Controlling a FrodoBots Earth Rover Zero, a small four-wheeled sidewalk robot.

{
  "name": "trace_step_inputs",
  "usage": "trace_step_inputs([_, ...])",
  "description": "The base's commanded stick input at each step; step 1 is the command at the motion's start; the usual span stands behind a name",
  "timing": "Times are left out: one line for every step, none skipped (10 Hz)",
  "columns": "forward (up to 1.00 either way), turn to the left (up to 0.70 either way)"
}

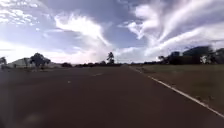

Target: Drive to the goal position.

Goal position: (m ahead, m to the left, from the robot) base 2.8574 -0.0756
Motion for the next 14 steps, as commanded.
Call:
trace_step_inputs([1.0, 0.0])
trace_step_inputs([1.0, 0.0])
trace_step_inputs([1.0, 0.0])
trace_step_inputs([1.0, 0.0])
trace_step_inputs([1.0, 0.0])
trace_step_inputs([1.0, 0.0])
trace_step_inputs([1.0, 0.0])
trace_step_inputs([1.0, 0.0])
trace_step_inputs([1.0, 0.0])
trace_step_inputs([1.0, -0.06])
trace_step_inputs([1.0, -0.13])
trace_step_inputs([1.0, -0.19])
trace_step_inputs([1.0, -0.25])
trace_step_inputs([1.0, -0.32])
